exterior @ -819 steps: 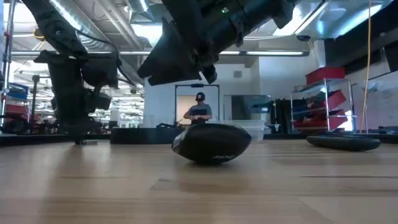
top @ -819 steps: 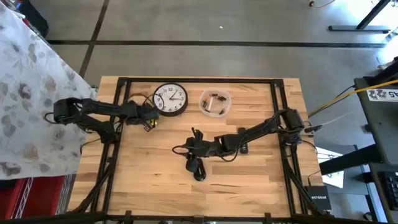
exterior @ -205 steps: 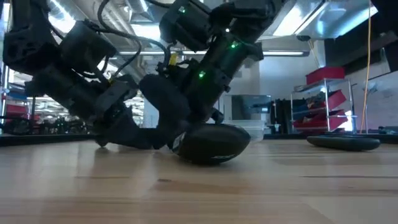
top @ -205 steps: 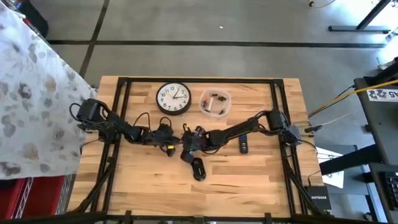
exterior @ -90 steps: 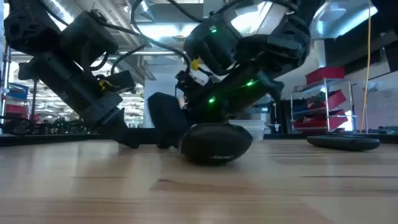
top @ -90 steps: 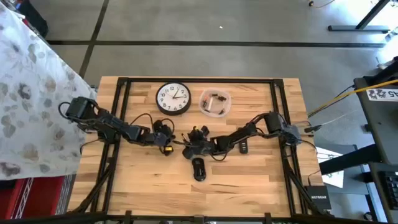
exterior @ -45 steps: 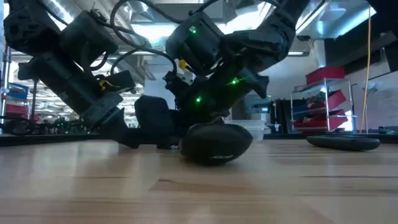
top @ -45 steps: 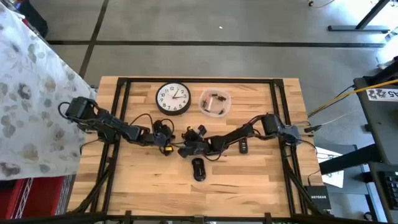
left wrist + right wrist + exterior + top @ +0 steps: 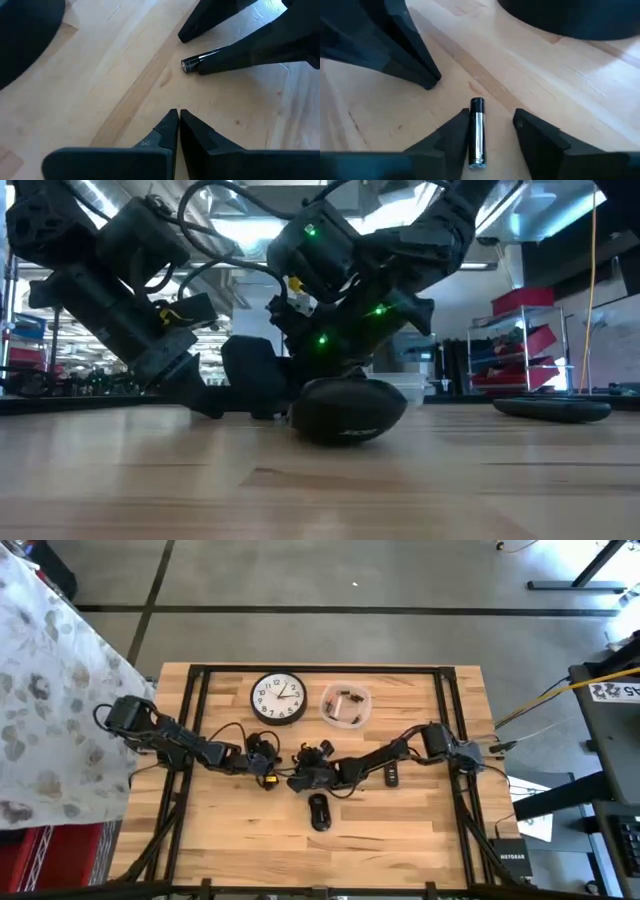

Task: Insert battery
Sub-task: Insert the silver battery into the computer mouse

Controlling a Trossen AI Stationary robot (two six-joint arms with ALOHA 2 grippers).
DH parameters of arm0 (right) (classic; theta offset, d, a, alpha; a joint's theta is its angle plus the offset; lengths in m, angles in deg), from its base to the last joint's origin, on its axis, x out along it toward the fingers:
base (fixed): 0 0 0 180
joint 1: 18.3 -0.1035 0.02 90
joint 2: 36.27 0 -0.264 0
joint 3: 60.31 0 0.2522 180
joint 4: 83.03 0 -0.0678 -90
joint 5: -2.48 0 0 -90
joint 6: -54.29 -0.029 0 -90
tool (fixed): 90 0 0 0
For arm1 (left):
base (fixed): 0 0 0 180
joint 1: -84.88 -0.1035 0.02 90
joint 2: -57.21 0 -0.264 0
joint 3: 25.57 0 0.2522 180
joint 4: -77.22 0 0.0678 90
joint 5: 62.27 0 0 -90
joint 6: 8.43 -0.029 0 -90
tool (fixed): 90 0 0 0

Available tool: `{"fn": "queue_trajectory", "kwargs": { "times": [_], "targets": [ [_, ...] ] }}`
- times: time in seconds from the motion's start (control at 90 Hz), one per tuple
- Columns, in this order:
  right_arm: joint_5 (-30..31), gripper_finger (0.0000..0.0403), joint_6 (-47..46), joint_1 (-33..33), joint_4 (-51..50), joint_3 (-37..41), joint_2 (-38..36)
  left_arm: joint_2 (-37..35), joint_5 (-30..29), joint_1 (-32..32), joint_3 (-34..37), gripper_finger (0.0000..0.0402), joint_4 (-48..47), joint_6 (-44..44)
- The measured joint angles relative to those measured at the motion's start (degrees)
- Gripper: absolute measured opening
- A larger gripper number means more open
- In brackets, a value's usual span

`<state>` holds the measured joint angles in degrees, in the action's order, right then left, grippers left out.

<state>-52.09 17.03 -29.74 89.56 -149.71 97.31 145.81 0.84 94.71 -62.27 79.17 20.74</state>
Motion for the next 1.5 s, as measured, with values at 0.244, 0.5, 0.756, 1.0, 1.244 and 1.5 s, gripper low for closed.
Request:
{"fn": "queue_trajectory", "kwargs": {
  "times": [0.244, 0.5, 0.756, 1.0, 1.244, 1.5],
  "targets": [
    [-0.1, 0.0109, -0.95, -1.48, -0.11, 0.0, 0.0, 0.0, 0.07, 0.0, 0.02, 0.0001, -0.04, 0.02],
    [1.41, 0.0062, -1.58, -2.67, -0.58, 0.0, 0.01, 0.0, 0.07, 0.0, 0.02, 0.0001, -0.07, 0.37],
    [2.32, 0.0016, 1.54, -2.6, 1.35, 0.17, 0.07, 0.0, 0.08, 0.02, 0.04, 0.0001, -0.06, 0.41],
    [-0.44, 0.0009, 4.41, -3.19, -3.59, 0.48, -4.62, 0.0, 0.04, 0.33, 0.07, 0.0001, -0.09, 0.54],
    [-6.97, 0.0007, 1.5, -6.83, -18.75, -0.39, -16.15, 0.0, -0.01, 0.58, 0.07, 0.0001, 0.15, 0.61],
    [-9.86, 0.0007, -10.89, -14.28, -42.01, -12.29, -20.1, 0.29, 0.83, 3.09, 0.33, 0.0001, 5.72, -1.69]
  ]
}}
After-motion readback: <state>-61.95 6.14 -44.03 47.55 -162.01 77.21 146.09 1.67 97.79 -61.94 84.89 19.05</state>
